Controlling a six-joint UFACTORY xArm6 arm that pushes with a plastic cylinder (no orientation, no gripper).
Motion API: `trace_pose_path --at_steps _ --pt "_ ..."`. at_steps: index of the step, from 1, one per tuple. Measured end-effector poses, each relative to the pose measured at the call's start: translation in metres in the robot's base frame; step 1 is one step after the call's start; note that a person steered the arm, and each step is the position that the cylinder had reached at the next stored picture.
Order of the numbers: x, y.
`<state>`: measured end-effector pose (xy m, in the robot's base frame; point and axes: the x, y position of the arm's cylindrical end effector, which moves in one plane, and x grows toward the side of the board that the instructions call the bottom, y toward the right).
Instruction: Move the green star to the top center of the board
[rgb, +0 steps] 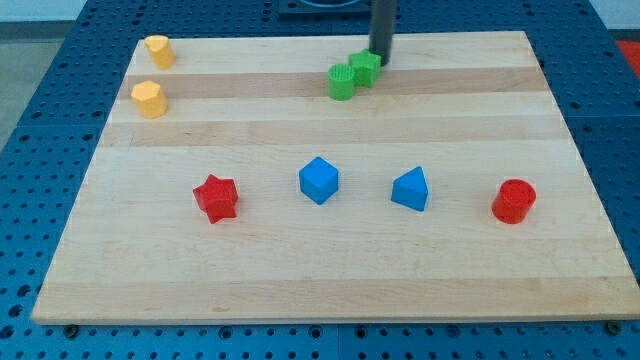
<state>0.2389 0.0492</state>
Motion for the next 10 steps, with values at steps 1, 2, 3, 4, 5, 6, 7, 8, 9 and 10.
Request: trace_pose_path --at_steps 1,2,3,4,5,6,7,8,9,10 --pt "-0.006 0.0" --pt "-0.008 0.051" --pt "0.008 0.074" --pt "0.029 0.074" --pt "0.041 0.066" --pt "0.047 0.037" --pt "0.039 -0.014" --pt "0.021 -0.055" --pt "0.02 -0.055" --pt "0.013 -0.053"
